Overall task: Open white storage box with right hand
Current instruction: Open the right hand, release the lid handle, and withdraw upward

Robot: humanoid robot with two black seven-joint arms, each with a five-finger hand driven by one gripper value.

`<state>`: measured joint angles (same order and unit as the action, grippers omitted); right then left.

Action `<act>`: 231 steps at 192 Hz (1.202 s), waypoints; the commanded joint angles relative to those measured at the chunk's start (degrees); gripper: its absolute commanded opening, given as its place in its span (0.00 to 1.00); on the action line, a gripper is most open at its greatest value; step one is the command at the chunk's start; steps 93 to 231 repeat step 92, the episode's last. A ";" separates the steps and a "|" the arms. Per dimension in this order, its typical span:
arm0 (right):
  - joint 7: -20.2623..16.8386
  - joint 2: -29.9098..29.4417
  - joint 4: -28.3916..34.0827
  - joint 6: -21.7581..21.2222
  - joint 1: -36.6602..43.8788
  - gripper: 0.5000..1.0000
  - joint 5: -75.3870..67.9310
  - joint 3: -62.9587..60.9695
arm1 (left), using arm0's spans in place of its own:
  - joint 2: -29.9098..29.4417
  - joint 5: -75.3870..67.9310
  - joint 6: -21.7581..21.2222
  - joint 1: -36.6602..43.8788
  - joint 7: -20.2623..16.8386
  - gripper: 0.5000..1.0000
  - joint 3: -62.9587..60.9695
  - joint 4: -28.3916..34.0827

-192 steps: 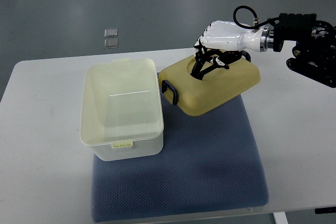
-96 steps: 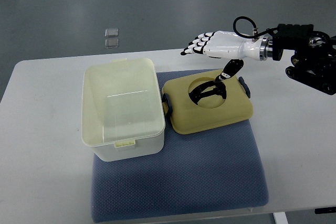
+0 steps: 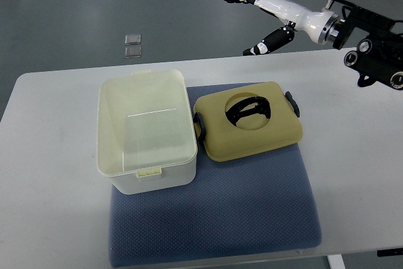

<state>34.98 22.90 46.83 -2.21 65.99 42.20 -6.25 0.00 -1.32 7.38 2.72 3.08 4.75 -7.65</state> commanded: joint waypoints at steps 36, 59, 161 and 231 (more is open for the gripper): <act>-29.00 -6.47 -5.43 -17.92 -7.36 0.86 -76.56 -3.95 | 0.00 0.00 0.00 0.00 0.00 1.00 0.00 0.00; -29.09 -6.64 -5.96 -15.28 -7.63 0.86 -73.31 -4.21 | 0.00 0.00 0.00 0.00 0.00 1.00 0.00 0.00; -28.56 -5.15 -7.27 -17.74 -8.33 0.86 -70.85 -4.47 | 0.00 0.00 0.00 0.00 0.00 1.00 0.00 0.00; -28.56 -5.15 -7.27 -17.74 -8.33 0.86 -70.85 -4.47 | 0.00 0.00 0.00 0.00 0.00 1.00 0.00 0.00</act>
